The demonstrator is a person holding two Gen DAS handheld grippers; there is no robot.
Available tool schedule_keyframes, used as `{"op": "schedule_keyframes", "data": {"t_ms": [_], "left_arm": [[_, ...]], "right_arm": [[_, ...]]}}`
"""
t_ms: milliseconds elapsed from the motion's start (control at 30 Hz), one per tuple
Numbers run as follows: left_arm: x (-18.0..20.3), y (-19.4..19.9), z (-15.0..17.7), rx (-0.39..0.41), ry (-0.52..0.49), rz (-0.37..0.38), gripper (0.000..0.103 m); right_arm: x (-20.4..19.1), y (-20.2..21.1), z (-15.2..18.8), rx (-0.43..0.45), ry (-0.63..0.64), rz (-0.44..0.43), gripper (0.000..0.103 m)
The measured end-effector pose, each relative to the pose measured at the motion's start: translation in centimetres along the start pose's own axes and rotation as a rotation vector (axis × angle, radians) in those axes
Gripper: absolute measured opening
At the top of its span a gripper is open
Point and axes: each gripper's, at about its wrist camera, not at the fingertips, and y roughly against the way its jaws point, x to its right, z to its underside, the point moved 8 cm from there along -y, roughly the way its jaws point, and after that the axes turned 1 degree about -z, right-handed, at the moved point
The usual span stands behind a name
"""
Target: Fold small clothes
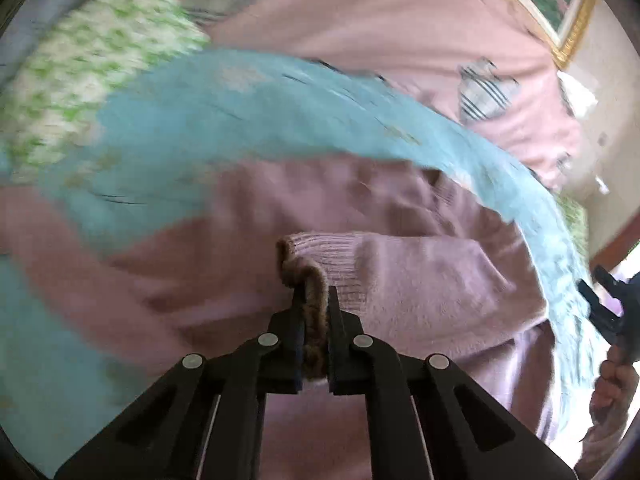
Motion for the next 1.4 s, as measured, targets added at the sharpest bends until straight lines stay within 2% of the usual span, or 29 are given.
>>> {"op": "schedule_keyframes", "data": {"t_ms": [133,267,333,467,533,600,633,700,800,933,1033,1100,1133,1200,1267,1333,1400], "left_arm": [[-3.5,-0.2,1.4,-0.039,0.046,-0.020,0.005],[-3.3,-0.5,2.6,-0.048,0.015,-0.043,0.005],[-3.3,-0.5,2.9,-0.053,0.031,-0.027,0.005],[-3.1,-0.6,3.2,-0.065,0.020,-0.034,0.005],[-2.8,-0.5,3.4,-0.069,0.006,-0.042,0.005],[-2.4,-0.8,3.2,-0.076,0.002,-0.043,0.005],[-2.1,-0.9,3.0,-0.078,0.003,-0.034,0.005],[-0.8,-1.3,2.3,-0.076,-0.007,0.005,0.005],[1.5,-2.9,1.7,-0.077,-0.051,0.021,0.005],[1.9,-5.1,2.3,-0.101,-0.080,-0.029,0.005],[0.9,-5.2,2.9,-0.114,-0.071,-0.026,0.008],[0.6,-4.3,2.9,-0.105,-0.077,-0.033,0.012],[0.3,-3.6,2.9,-0.095,-0.075,-0.037,0.014],[-0.4,-2.0,2.8,-0.074,-0.057,-0.033,0.014],[-1.6,-0.5,3.1,-0.057,-0.027,-0.028,0.014],[-3.4,0.8,3.7,-0.043,0.020,-0.030,0.014],[-5.2,1.9,4.0,-0.028,0.071,-0.038,0.014]], "right_arm": [[1.9,-0.6,-0.9,-0.001,-0.008,0.061,0.049],[3.2,-3.9,-1.2,-0.059,0.020,0.128,0.051],[3.7,-5.6,-1.4,-0.091,0.043,0.160,0.054],[5.2,-9.8,-1.5,-0.168,0.092,0.273,0.056],[5.5,-11.8,-0.8,-0.223,0.109,0.267,0.055],[5.7,-13.1,-0.1,-0.280,0.146,0.279,0.008],[5.5,-12.8,-0.4,-0.269,0.171,0.290,0.010],[4.9,-10.8,-2.4,-0.187,0.223,0.307,0.010],[5.7,-8.2,-5.1,-0.108,0.212,0.326,0.009],[7.5,-8.8,-4.6,-0.144,0.247,0.394,0.009],[8.6,-9.9,-3.6,-0.179,0.243,0.420,0.011],[8.8,-9.7,-3.5,-0.176,0.207,0.415,0.016],[8.7,-9.2,-3.5,-0.164,0.190,0.417,0.022],[8.2,-7.6,-3.7,-0.123,0.171,0.422,0.028],[6.7,-5.9,-3.6,-0.081,0.181,0.391,0.036],[4.5,-4.4,-2.8,-0.051,0.191,0.314,0.039],[2.6,-3.7,-1.3,-0.058,0.204,0.245,0.041]]}}
